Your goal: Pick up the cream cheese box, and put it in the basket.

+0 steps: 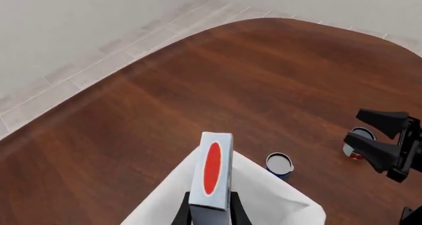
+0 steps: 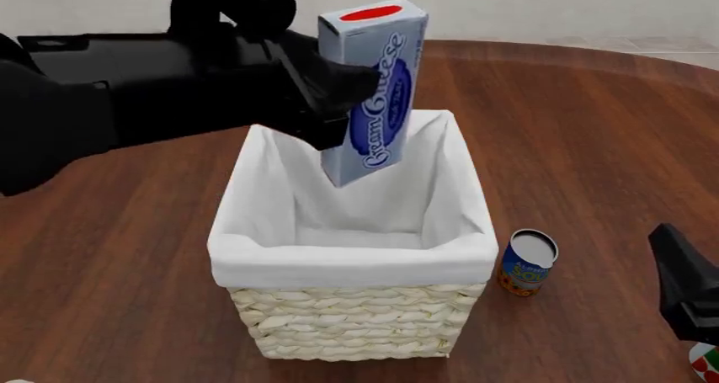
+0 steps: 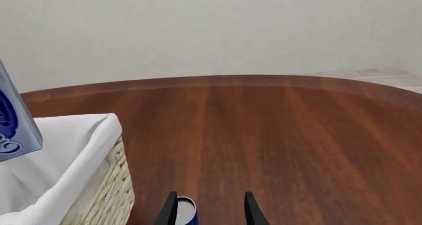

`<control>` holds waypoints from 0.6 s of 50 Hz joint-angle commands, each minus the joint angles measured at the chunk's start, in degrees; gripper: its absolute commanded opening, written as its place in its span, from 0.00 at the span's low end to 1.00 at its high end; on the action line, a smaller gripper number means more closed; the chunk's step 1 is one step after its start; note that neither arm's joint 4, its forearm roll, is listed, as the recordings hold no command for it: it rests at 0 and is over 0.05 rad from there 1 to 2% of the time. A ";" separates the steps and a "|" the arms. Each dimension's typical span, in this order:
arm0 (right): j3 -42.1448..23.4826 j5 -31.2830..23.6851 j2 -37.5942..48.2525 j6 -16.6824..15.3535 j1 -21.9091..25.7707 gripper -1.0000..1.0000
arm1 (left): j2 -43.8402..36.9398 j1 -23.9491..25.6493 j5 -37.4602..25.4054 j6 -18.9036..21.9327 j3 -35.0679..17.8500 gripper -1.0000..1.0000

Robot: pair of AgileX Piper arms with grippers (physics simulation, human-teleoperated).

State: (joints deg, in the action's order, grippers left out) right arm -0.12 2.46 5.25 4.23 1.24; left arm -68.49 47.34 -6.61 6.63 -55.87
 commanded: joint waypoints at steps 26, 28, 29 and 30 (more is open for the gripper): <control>0.01 0.31 0.57 0.05 0.48 1.00 | -0.64 0.49 2.65 0.48 5.18 0.00; 0.01 0.30 0.54 0.02 0.51 1.00 | -1.08 0.35 2.16 0.37 4.64 0.00; 0.01 0.31 0.57 0.01 0.52 1.00 | -1.19 0.26 2.02 0.36 4.39 0.00; 0.01 0.33 0.59 0.00 0.53 1.00 | -1.34 0.15 1.98 0.56 4.22 0.00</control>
State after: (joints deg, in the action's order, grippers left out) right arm -0.11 2.76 5.79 4.26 1.68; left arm -69.42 47.83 -4.49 6.38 -50.93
